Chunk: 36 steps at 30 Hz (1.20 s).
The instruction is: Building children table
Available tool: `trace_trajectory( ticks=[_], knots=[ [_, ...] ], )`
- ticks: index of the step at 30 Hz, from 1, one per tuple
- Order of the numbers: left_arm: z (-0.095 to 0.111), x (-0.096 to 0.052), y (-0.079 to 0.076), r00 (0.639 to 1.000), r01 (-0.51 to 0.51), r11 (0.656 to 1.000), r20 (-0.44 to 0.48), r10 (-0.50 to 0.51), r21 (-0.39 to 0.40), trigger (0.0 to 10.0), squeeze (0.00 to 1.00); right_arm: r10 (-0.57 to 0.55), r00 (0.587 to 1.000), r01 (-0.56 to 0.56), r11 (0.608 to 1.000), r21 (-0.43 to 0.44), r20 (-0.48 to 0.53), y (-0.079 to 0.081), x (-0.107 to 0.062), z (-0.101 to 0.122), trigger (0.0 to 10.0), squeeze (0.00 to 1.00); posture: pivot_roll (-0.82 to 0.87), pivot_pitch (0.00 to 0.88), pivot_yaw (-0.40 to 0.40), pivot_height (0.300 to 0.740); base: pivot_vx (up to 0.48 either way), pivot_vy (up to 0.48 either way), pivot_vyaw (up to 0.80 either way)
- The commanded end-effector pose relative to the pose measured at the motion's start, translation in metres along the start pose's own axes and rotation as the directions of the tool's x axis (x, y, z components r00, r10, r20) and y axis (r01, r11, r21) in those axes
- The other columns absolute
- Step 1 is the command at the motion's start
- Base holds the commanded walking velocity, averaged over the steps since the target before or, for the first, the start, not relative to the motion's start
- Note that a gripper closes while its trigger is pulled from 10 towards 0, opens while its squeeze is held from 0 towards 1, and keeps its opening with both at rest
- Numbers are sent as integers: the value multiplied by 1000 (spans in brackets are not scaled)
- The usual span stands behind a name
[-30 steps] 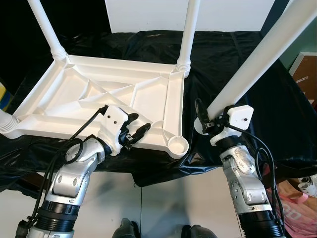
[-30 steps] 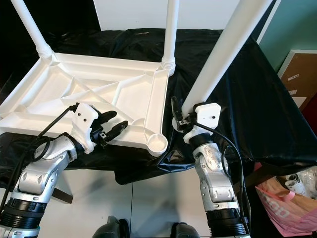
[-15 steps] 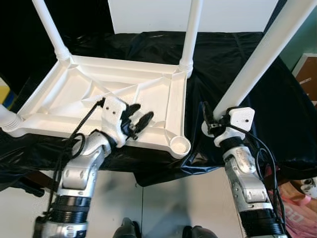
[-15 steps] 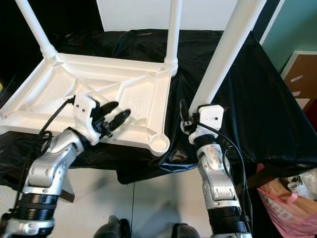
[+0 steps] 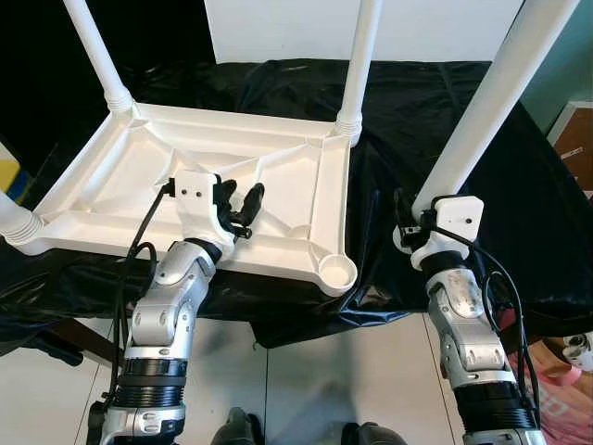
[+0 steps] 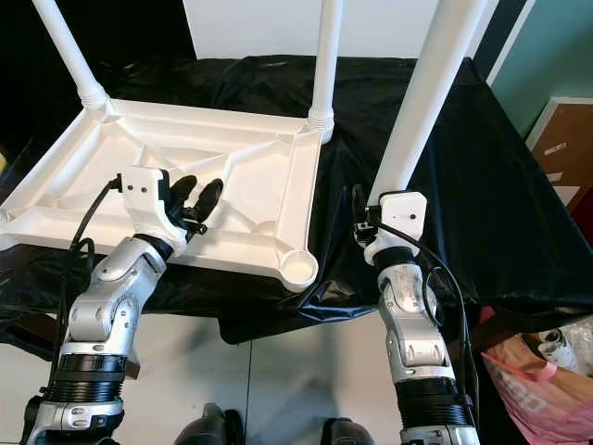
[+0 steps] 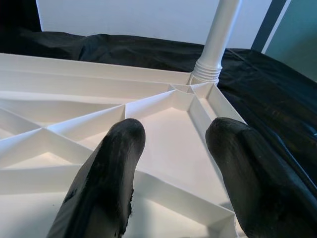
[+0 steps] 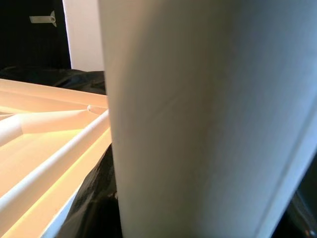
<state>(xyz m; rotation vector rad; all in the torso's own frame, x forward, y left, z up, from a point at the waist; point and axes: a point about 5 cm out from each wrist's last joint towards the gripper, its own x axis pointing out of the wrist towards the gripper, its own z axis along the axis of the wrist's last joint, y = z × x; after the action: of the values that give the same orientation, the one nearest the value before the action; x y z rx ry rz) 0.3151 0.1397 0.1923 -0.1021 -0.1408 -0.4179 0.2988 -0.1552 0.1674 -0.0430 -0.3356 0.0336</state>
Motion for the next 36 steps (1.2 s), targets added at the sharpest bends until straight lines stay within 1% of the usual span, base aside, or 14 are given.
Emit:
trace_trajectory(
  ticks=[1,5,29,30,36],
  knots=[
    [-6,1,0,999,2,1000,-34,-3,-2,10000,0,-9,1000,9,1000,-8,-10,-1,-3,-2,10000,0,23,97,1,740,0,259,0],
    [-7,2,1,999,-12,1000,-47,12,1,10000,0,-22,1000,21,1000,-16,-20,-1,-4,-5,10000,0,21,93,8,740,0,355,0],
    [-7,5,1,999,2,1000,-53,-1,14,10000,0,-23,999,23,999,-25,-22,2,-4,-6,10000,0,16,74,15,740,0,413,0],
    [-6,6,1,999,11,1000,-48,-9,27,10000,0,-23,1000,22,999,-25,-21,2,-4,-6,10000,0,16,71,18,740,0,0,0],
    [-5,7,0,999,21,999,-49,-19,45,10000,0,-23,1000,22,999,-25,-20,3,-5,-7,10000,0,15,69,21,740,0,0,0]
  ],
)
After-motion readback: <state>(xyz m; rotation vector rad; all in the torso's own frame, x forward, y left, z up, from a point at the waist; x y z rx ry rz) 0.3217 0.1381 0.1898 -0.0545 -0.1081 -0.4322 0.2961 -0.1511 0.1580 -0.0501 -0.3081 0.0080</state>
